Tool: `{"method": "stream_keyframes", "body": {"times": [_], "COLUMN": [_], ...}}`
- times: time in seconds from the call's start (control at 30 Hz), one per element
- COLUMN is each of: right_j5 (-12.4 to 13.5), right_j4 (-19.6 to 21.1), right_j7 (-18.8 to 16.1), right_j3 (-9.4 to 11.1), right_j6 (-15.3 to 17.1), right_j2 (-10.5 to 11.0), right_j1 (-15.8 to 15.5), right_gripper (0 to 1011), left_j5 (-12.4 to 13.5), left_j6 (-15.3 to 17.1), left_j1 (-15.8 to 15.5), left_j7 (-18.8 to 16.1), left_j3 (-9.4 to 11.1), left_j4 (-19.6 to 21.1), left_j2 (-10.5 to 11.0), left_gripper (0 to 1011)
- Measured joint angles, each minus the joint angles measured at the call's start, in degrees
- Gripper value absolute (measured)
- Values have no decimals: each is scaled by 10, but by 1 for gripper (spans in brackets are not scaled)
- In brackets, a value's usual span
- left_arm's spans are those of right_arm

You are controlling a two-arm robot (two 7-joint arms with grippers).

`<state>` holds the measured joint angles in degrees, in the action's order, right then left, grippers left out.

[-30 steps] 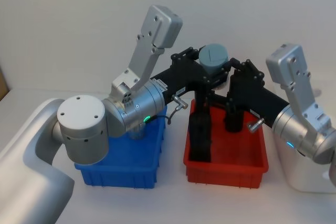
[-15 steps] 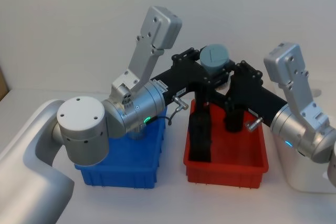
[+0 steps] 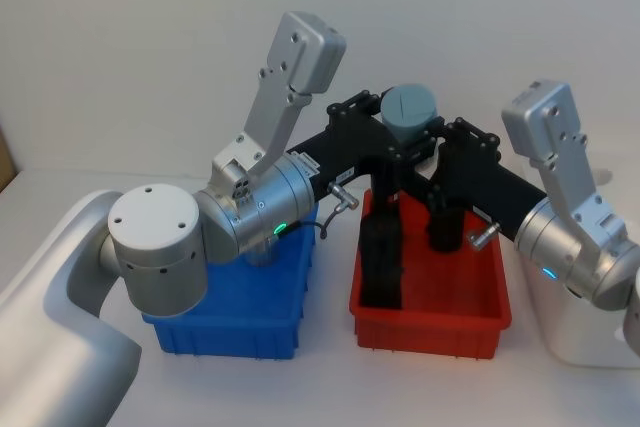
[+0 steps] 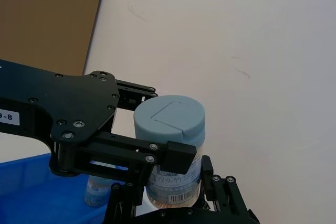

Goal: Pick the cotton swabs from the blue box and place them into the white box.

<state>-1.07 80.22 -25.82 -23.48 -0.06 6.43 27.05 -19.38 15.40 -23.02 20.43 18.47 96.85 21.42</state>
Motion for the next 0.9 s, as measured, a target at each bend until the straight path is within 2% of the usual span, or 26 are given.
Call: {"method": "stream_keyframes", "body": {"times": [0.17, 0.2, 0.37, 0.4, 0.53, 0.9], "right_j5": [0, 0, 0, 1, 5, 28], "right_j4": [0, 0, 0, 0, 1, 11], "right_j7": [-1, -1, 0, 0, 8, 59], "right_j3": [-1, -1, -1, 0, 2, 19], "right_j6": [0, 0, 0, 0, 2, 15], "right_j2": [0, 0, 0, 0, 3, 19], "right_j1": [0, 0, 0, 0, -2, -17], "right_gripper": [626, 626, 626, 626, 626, 626], "left_j5": [-1, -1, -1, -1, -1, -1], "left_j6": [0, 0, -1, -1, -1, -1], "left_j1": [0, 0, 0, 0, 0, 0], "left_j7": [0, 1, 1, 1, 1, 1], "left_j3": [0, 0, 0, 0, 0, 0], "left_j4": [0, 0, 0, 0, 0, 0], "left_j2": [0, 0, 0, 0, 0, 0], "left_gripper": [708, 769, 886, 940, 1003, 1003]}}
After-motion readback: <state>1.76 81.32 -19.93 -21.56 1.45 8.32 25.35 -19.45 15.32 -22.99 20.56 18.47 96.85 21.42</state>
